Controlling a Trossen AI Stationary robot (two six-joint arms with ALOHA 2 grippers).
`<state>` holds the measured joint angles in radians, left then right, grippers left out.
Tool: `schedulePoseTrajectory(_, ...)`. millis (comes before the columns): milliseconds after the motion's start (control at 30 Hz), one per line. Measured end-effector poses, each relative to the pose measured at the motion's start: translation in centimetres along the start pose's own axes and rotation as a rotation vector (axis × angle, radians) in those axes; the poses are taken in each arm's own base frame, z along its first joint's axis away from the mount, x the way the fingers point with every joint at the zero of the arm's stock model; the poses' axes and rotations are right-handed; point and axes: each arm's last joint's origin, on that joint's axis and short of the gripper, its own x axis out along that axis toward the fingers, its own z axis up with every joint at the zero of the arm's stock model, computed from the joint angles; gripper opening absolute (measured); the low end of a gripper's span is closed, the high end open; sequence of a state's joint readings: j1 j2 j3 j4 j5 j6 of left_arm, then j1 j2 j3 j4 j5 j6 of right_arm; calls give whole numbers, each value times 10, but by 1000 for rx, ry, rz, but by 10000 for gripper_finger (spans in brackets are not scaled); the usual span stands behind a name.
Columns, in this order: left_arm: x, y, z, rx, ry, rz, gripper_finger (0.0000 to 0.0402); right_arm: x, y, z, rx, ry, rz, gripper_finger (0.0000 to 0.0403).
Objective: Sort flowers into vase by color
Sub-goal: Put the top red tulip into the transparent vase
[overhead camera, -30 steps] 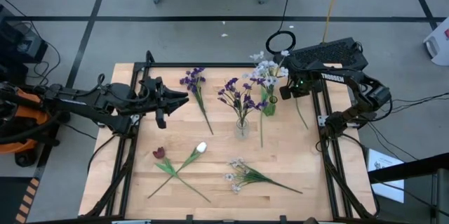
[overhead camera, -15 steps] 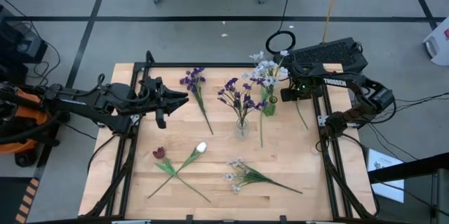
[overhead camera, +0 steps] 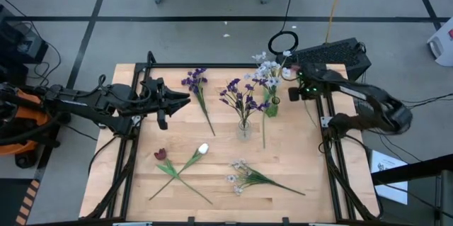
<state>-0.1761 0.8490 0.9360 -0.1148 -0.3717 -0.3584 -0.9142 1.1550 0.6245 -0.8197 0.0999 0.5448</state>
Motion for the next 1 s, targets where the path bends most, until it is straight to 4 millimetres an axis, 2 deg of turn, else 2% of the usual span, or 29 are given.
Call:
schedulePoseTrajectory(200,0,0,0,2,-1,0,99,-52,-20,-25,79,-202,150,1)
schedulePoseTrajectory(500,0,0,0,59,-2,4,99,-137,-48,-69,81,-603,636,1)
schedulePoseTrajectory(667,6,-1,-4,119,20,11,99,-181,-61,-86,31,-812,950,0)
schedulePoseTrajectory(833,19,-3,-14,139,64,24,99,-202,-63,-91,-41,-910,1190,0)
schedulePoseTrajectory(1000,28,-4,-21,153,95,42,99,-208,-61,-90,-80,-919,1257,0)
